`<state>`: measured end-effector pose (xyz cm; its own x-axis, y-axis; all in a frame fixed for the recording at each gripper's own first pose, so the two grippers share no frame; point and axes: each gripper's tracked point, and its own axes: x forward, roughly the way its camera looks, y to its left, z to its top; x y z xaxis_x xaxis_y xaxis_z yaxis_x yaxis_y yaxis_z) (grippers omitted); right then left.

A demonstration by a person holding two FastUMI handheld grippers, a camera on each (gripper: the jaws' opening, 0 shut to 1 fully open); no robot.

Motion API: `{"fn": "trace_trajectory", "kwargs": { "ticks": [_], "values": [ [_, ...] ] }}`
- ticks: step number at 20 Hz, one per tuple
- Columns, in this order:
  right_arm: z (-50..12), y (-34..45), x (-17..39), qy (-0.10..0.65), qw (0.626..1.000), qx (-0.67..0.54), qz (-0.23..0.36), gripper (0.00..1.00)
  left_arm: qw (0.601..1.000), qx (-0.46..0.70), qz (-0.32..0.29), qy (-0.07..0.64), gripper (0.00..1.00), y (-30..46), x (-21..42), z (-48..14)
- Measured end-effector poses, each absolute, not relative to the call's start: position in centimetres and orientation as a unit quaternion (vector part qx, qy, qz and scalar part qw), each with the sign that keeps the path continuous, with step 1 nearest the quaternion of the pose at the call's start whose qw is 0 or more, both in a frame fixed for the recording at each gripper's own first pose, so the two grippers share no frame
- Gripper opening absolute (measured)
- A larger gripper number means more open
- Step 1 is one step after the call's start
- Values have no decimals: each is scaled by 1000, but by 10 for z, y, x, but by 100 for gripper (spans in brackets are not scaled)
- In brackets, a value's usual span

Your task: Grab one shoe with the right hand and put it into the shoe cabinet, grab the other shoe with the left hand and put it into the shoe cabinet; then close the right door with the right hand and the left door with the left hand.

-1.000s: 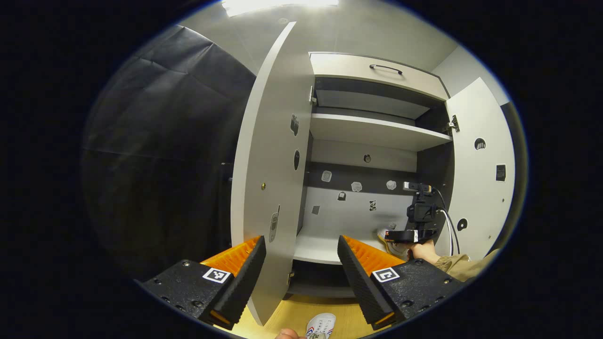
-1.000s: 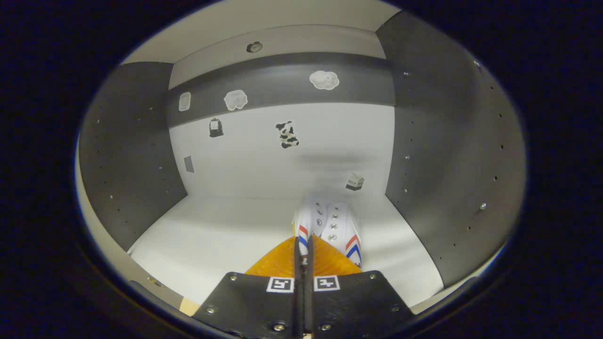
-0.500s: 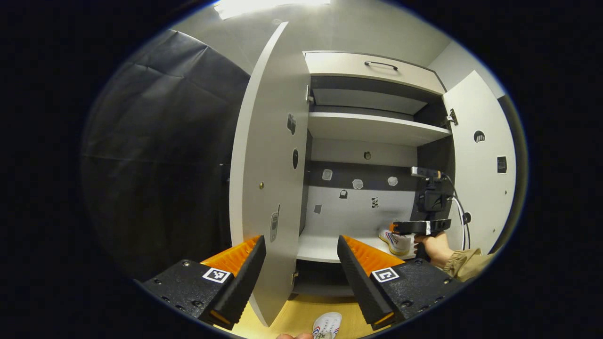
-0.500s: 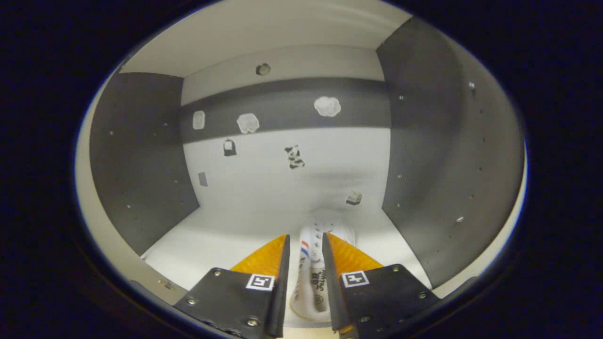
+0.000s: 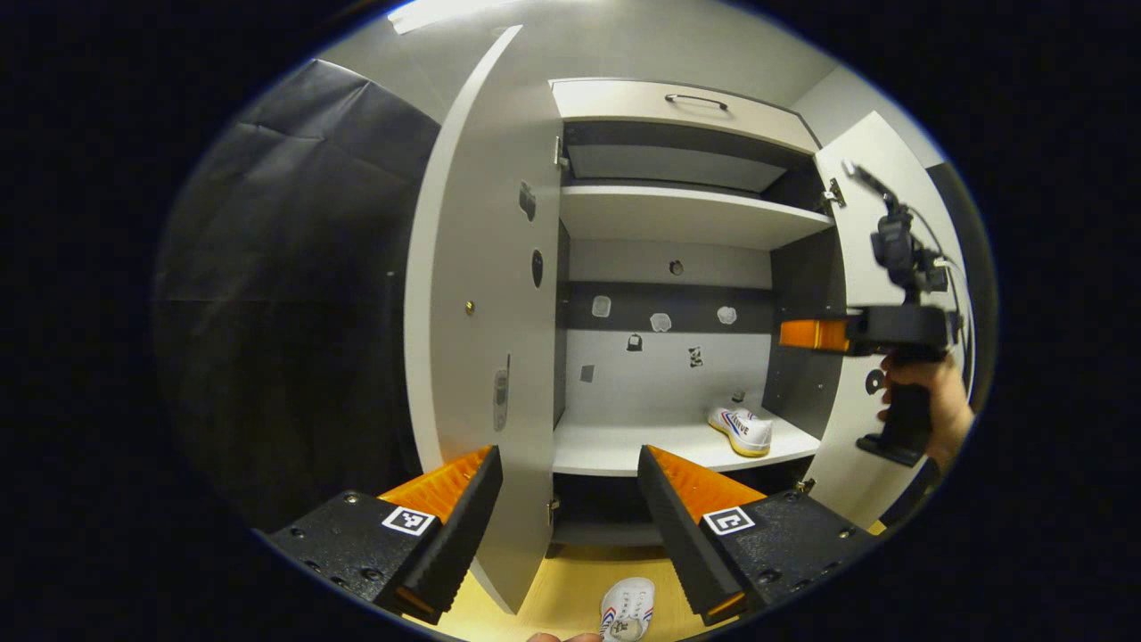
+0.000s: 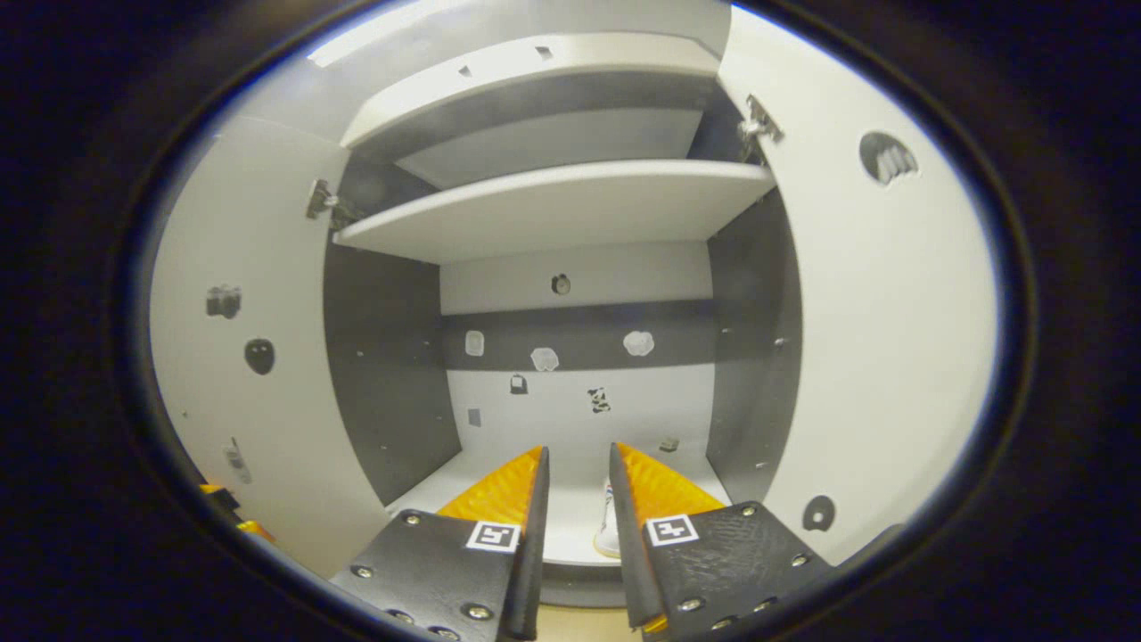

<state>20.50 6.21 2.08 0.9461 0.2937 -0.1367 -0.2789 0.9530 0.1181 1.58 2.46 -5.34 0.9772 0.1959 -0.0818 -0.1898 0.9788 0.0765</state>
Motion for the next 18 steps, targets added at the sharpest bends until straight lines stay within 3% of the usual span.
{"fn": "trace_trajectory", "kwargs": {
  "ticks": [7, 10, 11, 12, 18],
  "values": [
    [80, 25, 128, 39, 991, 43, 118, 37, 992, 37, 24, 116, 94, -13, 32, -144],
    [101, 9, 103, 21, 994, 29, 99, 37, 984, 40, 2, 173, 94, -15, 36, -206],
    [109, 4, 95, 15, 995, 29, 94, 32, 980, 38, -4, 194, 95, -16, 35, -228],
    [116, -1, 89, 8, 996, 28, 86, 37, 976, 36, -9, 215, 94, -16, 36, -249],
    [139, -27, 60, -13, 999, 19, 49, 37, 947, 29, -23, 320, 95, -1, 25, -357]
  ]
}}
